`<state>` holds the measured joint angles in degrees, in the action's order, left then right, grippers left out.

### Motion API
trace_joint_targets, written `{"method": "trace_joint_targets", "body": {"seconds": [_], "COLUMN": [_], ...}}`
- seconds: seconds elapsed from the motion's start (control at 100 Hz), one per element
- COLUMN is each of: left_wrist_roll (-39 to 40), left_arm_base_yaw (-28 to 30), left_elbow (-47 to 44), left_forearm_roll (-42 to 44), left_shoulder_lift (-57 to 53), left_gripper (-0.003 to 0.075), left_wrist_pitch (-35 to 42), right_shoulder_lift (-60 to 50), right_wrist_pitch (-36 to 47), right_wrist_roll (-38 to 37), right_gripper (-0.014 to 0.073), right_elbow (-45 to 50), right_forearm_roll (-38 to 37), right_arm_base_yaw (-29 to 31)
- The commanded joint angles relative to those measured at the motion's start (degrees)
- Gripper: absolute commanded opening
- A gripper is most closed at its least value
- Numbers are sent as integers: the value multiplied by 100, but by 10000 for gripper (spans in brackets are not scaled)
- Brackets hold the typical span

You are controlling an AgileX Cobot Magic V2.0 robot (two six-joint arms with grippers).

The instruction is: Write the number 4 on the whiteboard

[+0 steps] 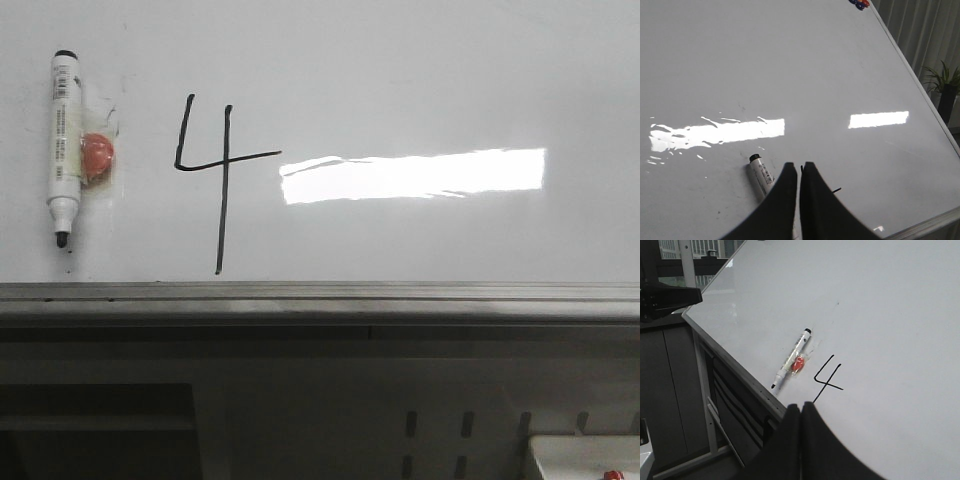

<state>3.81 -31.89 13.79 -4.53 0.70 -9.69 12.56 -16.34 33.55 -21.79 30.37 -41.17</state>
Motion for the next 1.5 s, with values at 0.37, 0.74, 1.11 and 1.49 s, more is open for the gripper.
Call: {"method": "trace_joint_targets", "body": {"seconds": [0.37,0.74,1.11,1.49], "left_wrist_roll": [-5,6,40,40], "left_arm_base_yaw": [8,2202,3039,3039], "left_elbow": [114,-410,-1553,-1593], "left_forearm_roll": [-14,687,726,726], "left_shoulder_lift": [72,70,-255,-244], "left_gripper": [-20,-20,-20,-20], "left_wrist_pitch": [345,253,296,-378], "right_shoulder_lift": [52,52,52,52], "right_wrist_pitch": [372,372,372,374], "right_wrist_roll": [76,76,76,76], "right_gripper": [-66,-66,-66,-66], "right_elbow": [-139,-139,-139,-139], "right_forearm_roll": [42,42,42,42], "right_arm_base_yaw": [44,44,44,44]}}
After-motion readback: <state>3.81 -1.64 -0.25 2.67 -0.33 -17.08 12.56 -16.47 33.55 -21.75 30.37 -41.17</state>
